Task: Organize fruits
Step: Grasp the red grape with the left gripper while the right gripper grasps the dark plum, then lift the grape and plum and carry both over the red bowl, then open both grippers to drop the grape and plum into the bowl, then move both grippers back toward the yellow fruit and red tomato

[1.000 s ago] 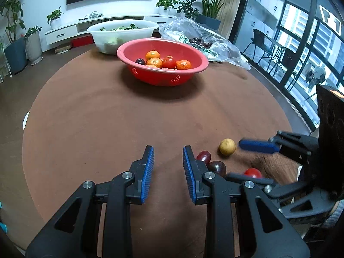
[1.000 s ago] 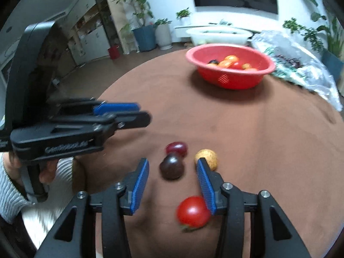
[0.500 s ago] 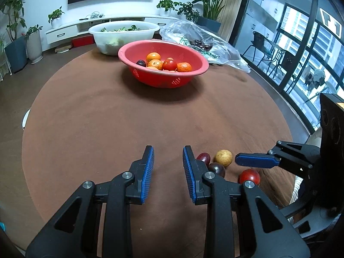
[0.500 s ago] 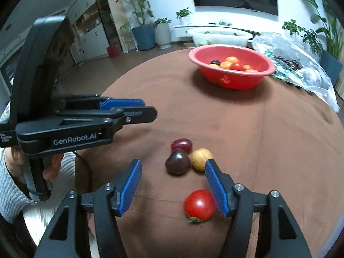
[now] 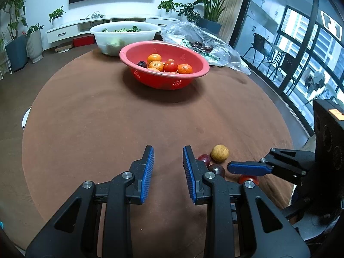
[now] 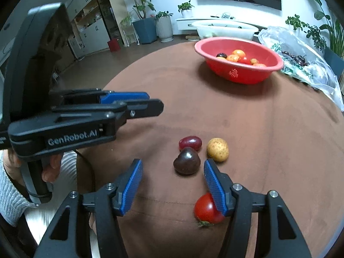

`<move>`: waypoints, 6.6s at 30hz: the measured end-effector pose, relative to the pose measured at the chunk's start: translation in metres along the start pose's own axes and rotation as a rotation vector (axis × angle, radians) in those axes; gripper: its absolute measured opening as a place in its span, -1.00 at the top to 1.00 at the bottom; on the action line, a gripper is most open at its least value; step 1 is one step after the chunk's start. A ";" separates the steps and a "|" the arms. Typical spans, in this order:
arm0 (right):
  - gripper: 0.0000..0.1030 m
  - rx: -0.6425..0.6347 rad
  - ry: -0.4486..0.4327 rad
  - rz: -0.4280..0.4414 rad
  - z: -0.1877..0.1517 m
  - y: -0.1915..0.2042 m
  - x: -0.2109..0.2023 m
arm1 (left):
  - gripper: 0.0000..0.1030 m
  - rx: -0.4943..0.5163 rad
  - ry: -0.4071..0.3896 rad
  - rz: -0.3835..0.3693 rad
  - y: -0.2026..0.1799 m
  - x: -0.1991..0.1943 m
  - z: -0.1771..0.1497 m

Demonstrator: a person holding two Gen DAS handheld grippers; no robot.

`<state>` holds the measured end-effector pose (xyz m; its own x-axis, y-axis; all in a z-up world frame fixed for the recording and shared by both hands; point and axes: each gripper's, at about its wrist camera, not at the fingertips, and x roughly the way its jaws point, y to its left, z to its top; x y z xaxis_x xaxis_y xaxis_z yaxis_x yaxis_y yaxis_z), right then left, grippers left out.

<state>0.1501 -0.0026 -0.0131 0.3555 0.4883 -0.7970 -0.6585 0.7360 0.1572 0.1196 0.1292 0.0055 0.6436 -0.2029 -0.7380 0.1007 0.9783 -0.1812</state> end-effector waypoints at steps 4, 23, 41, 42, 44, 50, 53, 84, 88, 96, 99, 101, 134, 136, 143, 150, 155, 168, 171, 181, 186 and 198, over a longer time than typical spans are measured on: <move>-0.08 0.018 0.006 -0.011 0.002 -0.002 0.006 | 0.49 0.007 0.003 0.002 -0.001 0.001 0.000; 0.46 0.050 -0.012 -0.006 -0.001 -0.016 -0.008 | 0.48 0.089 0.038 -0.040 -0.016 0.003 -0.009; 0.45 0.184 -0.098 0.001 -0.019 -0.053 -0.044 | 0.48 0.263 0.130 -0.083 -0.057 0.033 -0.020; 0.46 0.186 -0.101 0.001 -0.020 -0.053 -0.044 | 0.48 0.272 0.127 -0.067 -0.058 0.035 -0.019; 0.45 0.188 -0.106 0.006 -0.020 -0.053 -0.045 | 0.48 0.279 0.124 -0.057 -0.058 0.037 -0.017; 0.45 0.202 -0.115 0.016 -0.022 -0.055 -0.046 | 0.48 0.290 0.121 -0.025 -0.056 0.043 -0.014; 0.45 0.205 -0.121 0.015 -0.022 -0.056 -0.046 | 0.48 0.294 0.119 -0.020 -0.056 0.046 -0.012; 0.43 0.253 -0.144 0.024 -0.024 -0.066 -0.049 | 0.61 0.240 0.115 -0.061 -0.048 0.054 -0.003; 0.43 0.256 -0.148 0.029 -0.023 -0.067 -0.049 | 0.61 0.218 0.107 -0.073 -0.045 0.050 -0.001; 0.43 0.250 -0.159 0.042 -0.012 -0.066 -0.050 | 0.61 0.161 0.071 -0.098 -0.034 0.036 0.013; 0.43 0.244 -0.165 0.041 -0.005 -0.067 -0.051 | 0.61 0.141 0.058 -0.109 -0.029 0.032 0.022; 0.43 0.243 -0.169 0.041 0.001 -0.069 -0.051 | 0.61 0.135 0.050 -0.107 -0.026 0.030 0.027; 0.43 0.258 -0.216 0.052 0.124 -0.132 -0.008 | 0.61 0.060 0.000 -0.080 0.022 0.079 0.147; 0.43 0.255 -0.208 0.046 0.132 -0.136 -0.001 | 0.61 0.062 0.003 -0.064 0.026 0.086 0.152; 0.42 0.214 -0.174 -0.015 0.152 -0.139 0.024 | 0.60 0.036 0.012 -0.019 0.040 0.110 0.164; 0.02 0.165 -0.167 -0.071 0.151 -0.136 0.030 | 0.59 0.047 0.020 0.020 0.043 0.123 0.165; 0.02 0.155 -0.187 -0.064 0.145 -0.129 0.018 | 0.58 0.066 0.003 0.037 0.039 0.117 0.164; -0.01 0.143 -0.247 -0.050 0.113 -0.101 -0.031 | 0.01 0.049 -0.026 0.056 0.032 0.108 0.161; -0.02 0.143 -0.251 -0.043 0.103 -0.096 -0.041 | 0.01 0.041 -0.036 0.043 0.029 0.096 0.156; -0.06 0.108 -0.221 -0.033 0.045 -0.064 -0.063 | 0.01 0.058 -0.042 0.029 0.011 0.047 0.101; -0.06 0.071 -0.162 -0.054 0.005 -0.042 -0.055 | 0.01 0.061 -0.026 0.003 -0.001 0.031 0.062; -0.06 0.041 -0.075 -0.080 -0.035 -0.027 -0.034 | 0.01 0.083 0.001 -0.017 -0.027 0.010 0.008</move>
<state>0.1333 -0.0556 -0.0107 0.4556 0.4598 -0.7622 -0.5991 0.7917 0.1194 0.1298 0.1015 0.0081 0.6408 -0.2191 -0.7358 0.1738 0.9749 -0.1390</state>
